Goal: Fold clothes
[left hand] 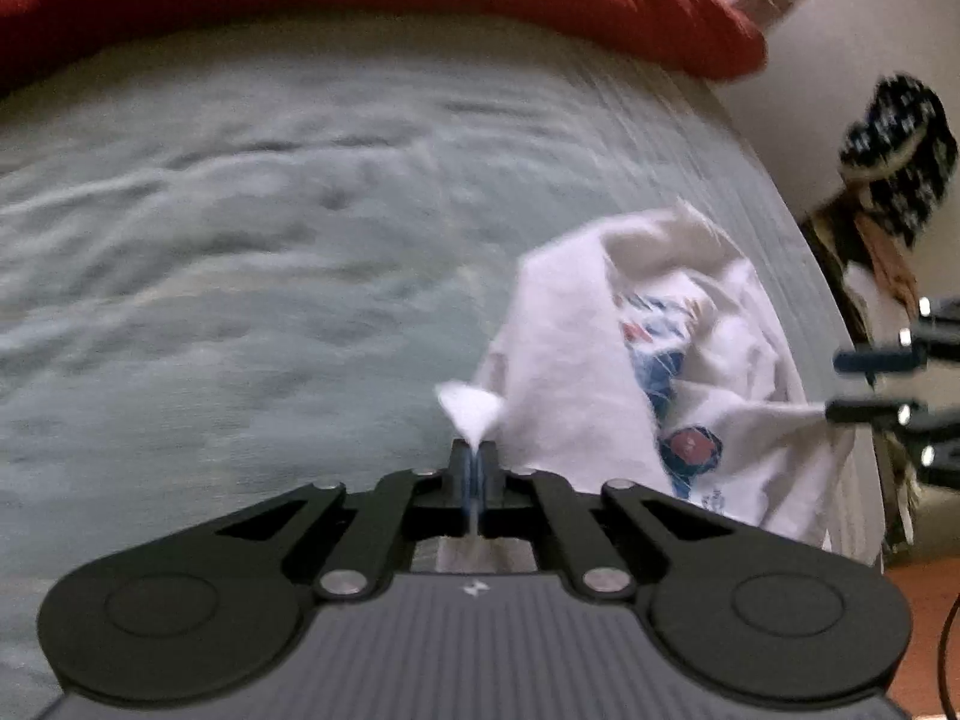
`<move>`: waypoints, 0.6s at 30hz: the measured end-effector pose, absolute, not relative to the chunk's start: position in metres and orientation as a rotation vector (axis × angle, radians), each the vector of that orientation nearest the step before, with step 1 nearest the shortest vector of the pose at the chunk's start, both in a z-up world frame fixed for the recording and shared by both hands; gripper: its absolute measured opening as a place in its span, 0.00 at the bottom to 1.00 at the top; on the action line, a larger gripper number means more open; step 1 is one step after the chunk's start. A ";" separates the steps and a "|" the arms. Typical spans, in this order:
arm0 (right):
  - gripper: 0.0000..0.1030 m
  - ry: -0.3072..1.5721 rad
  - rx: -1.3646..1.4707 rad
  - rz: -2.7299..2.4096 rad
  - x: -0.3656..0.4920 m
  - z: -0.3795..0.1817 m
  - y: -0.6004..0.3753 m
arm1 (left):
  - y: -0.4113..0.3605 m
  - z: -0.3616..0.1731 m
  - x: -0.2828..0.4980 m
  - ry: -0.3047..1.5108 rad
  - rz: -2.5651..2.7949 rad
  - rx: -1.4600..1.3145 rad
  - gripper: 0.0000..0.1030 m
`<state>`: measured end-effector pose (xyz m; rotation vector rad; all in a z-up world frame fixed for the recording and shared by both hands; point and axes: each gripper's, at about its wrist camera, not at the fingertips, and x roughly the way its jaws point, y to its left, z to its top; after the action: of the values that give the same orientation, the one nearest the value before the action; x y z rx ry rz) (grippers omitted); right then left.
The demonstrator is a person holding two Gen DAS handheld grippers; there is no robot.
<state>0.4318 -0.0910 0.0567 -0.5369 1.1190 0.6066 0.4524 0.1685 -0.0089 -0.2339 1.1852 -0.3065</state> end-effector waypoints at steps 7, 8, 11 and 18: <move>0.33 1.117 -0.494 0.594 0.416 0.058 -0.084 | 0.219 0.027 0.450 1.120 -0.166 -0.157 0.00; 0.33 1.120 -0.490 0.596 0.415 0.058 -0.083 | 0.227 0.031 0.450 1.116 -0.151 -0.150 0.00; 0.33 1.118 -0.482 0.601 0.411 0.058 -0.078 | 0.244 0.037 0.457 1.105 -0.116 -0.122 0.00; 0.33 1.101 -0.491 0.597 0.410 0.065 -0.071 | 0.273 0.040 0.474 1.088 -0.050 -0.045 0.00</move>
<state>0.4095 -0.0708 0.0646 -0.4910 1.1011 0.5971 0.4744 0.2734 0.0403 -0.0452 1.0880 -0.0497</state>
